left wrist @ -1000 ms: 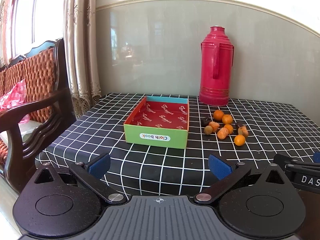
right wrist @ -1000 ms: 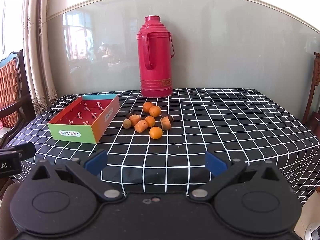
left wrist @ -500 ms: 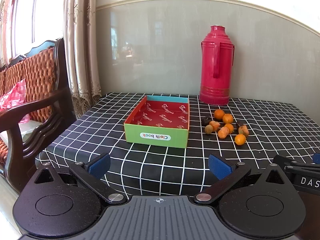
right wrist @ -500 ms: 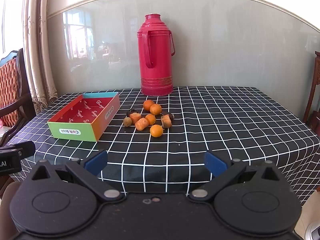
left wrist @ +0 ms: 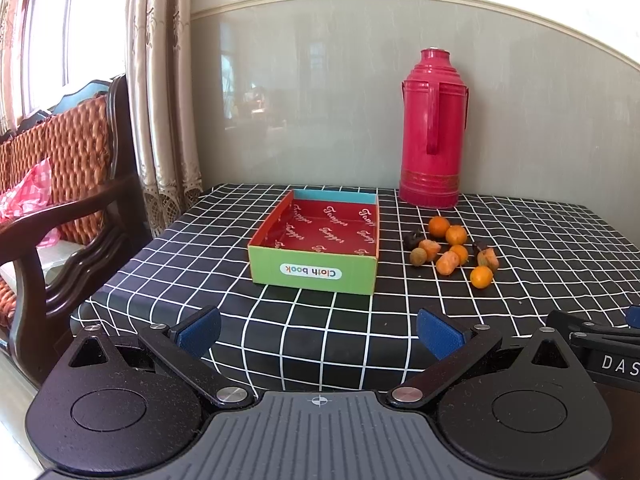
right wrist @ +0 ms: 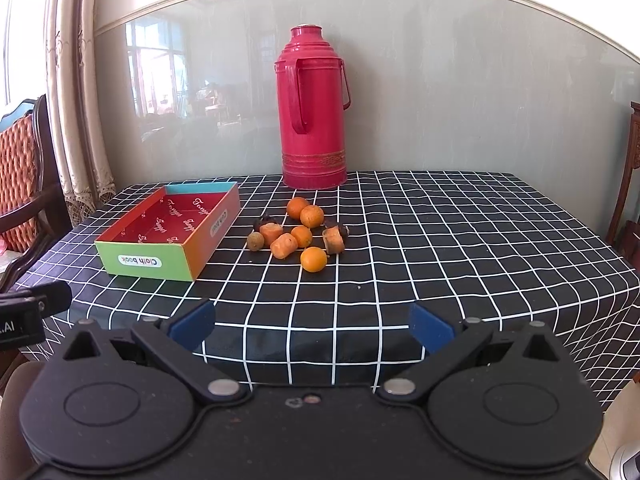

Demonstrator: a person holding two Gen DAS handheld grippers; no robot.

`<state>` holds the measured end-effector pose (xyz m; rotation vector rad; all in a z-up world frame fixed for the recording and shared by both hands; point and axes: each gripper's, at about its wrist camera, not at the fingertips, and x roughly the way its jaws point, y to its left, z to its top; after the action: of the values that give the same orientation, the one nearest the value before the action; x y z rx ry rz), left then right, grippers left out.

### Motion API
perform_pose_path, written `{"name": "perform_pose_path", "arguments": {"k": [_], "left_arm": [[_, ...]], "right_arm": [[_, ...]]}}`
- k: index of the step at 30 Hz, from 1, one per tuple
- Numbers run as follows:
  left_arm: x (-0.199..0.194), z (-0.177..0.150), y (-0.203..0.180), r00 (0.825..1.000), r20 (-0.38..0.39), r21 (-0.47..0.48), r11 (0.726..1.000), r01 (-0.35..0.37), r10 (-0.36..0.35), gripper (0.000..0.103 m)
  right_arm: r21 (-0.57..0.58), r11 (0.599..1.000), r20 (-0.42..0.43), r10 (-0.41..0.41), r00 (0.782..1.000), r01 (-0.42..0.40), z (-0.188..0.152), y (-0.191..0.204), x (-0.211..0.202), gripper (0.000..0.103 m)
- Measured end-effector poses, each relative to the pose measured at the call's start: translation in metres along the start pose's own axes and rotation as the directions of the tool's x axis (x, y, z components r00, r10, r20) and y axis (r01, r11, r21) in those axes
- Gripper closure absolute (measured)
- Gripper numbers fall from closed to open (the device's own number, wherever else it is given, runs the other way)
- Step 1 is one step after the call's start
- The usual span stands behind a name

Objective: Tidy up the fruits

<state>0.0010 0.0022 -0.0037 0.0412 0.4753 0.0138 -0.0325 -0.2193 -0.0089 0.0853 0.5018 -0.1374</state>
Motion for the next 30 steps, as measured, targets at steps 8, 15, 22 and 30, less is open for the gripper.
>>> {"name": "perform_pose_path", "arguments": {"k": [8, 15, 22, 30], "left_arm": [[0.001, -0.001, -0.004, 1.000, 0.002, 0.018, 1.000, 0.001, -0.001, 0.000], [0.004, 0.001, -0.008, 1.000, 0.010, 0.050, 0.999, -0.006, 0.006, 0.000], [0.012, 0.006, -0.018, 1.000, 0.021, 0.095, 0.995, -0.007, 0.004, 0.000], [0.032, 0.010, -0.042, 1.000, 0.018, 0.172, 0.985, 0.013, -0.016, 0.000]], "right_arm": [[0.009, 1.000, -0.001, -0.005, 1.000, 0.005, 0.000, -0.002, 0.001, 0.006], [0.017, 1.000, 0.001, -0.018, 1.000, 0.018, -0.001, -0.006, 0.001, 0.006], [0.038, 0.999, 0.005, -0.030, 1.000, 0.030, -0.002, -0.016, 0.004, 0.006], [0.028, 0.998, 0.052, -0.064, 0.997, 0.063, 0.002, -0.031, 0.013, 0.006]]}}
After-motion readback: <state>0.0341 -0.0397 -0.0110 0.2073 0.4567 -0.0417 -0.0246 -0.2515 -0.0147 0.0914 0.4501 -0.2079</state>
